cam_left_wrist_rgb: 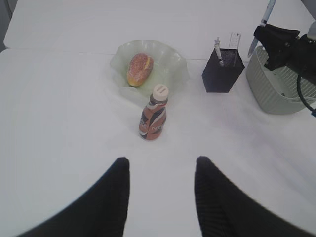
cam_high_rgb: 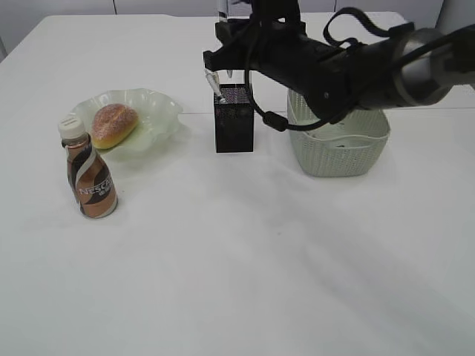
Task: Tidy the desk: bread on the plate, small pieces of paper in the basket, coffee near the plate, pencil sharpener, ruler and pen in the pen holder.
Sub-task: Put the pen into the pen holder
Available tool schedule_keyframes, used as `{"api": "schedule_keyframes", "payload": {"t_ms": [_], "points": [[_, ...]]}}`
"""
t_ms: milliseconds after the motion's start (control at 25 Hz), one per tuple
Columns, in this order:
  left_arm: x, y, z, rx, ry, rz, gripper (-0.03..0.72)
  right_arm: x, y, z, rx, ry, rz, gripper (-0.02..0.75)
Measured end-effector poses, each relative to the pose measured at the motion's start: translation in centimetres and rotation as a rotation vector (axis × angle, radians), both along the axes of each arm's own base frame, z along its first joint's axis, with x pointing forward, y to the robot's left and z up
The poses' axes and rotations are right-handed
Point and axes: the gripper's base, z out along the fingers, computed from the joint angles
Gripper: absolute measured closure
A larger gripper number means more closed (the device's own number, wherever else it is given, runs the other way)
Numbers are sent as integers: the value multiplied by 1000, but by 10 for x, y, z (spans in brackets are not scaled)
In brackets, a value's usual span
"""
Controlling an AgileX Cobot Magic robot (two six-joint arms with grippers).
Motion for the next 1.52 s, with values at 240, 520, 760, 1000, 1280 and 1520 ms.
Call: {"api": "schedule_keyframes", "payload": {"t_ms": [240,520,760,1000,1280,1520], "points": [[0,0,0,-1,0,-1,370,9,-3,-19,3,-41,-8,645],[0,0,0,0,0,0,370,26,-22,-33,39,-51,-69,645],[0,1,0,6,-1,5,370,40,-17,-48,20,-58,-70,645],[0,1,0,7,-1,6,370,52,-13,-58,11,-51,-71,645],[0,1,0,7,-1,6,370,56,-11,-80,-7,-9,-72,645],[0,1,0,7,-1,6,370,56,-11,-85,-13,0,-72,645]]}}
